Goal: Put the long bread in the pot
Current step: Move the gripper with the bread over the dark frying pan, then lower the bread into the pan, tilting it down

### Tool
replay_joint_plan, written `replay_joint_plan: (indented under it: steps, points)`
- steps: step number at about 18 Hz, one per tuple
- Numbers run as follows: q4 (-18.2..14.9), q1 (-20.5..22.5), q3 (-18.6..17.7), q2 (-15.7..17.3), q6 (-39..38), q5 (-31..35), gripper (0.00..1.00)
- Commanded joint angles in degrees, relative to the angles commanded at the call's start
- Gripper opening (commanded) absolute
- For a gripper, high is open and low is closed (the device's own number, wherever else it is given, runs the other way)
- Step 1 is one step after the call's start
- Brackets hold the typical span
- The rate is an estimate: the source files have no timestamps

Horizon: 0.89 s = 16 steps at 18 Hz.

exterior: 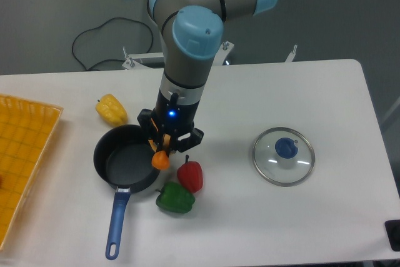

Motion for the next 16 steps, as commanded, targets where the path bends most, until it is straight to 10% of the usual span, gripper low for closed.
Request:
replay_joint_plan:
  steps: [16]
  points:
    - [5.7,-1.1,-0.7,-1.1,-8.4,0.2,0.25]
